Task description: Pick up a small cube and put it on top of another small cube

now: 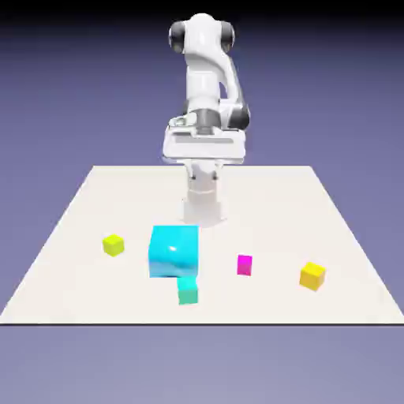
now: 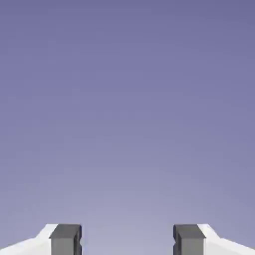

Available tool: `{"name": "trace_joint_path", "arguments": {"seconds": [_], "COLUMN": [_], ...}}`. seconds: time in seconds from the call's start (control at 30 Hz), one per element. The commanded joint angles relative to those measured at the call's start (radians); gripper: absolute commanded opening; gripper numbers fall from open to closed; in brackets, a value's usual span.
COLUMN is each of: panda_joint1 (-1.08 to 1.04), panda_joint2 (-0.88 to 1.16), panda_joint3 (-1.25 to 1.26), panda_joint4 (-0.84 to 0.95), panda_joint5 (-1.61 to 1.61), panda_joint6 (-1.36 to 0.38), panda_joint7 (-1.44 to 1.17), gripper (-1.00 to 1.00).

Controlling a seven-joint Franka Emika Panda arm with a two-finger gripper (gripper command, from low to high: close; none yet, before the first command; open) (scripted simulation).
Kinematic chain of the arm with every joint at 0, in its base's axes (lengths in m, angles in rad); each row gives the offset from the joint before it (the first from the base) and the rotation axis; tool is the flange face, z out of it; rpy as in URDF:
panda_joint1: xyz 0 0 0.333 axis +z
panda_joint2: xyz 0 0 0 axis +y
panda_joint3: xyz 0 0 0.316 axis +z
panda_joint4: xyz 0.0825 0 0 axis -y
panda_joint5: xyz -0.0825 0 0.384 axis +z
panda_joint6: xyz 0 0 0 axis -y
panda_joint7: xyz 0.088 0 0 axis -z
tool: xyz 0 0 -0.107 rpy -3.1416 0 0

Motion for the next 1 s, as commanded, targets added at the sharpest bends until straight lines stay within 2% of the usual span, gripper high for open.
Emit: {"name": "trace_joint_path", "arguments": {"seconds": [0.0, 0.67, 0.87, 0.9, 0.97], "panda_joint1": [0.035, 0.739, 0.718, 0.718, 0.723], "panda_joint2": [0.036, 0.759, 0.917, 0.917, 0.881], "panda_joint3": [-0.008, -0.161, -0.203, -0.203, -0.193], "panda_joint4": [0.013, 0.270, 0.250, 0.250, 0.254], "panda_joint5": [-0.022, -0.466, -0.543, -0.543, -0.526], "panda_joint6": [-0.036, -0.757, -0.576, -0.576, -0.617], "panda_joint7": [-0.015, -0.317, -0.259, -0.259, -0.272], "gripper": [0.00, 0.00, 0.00, -1.00, -1.00]}}
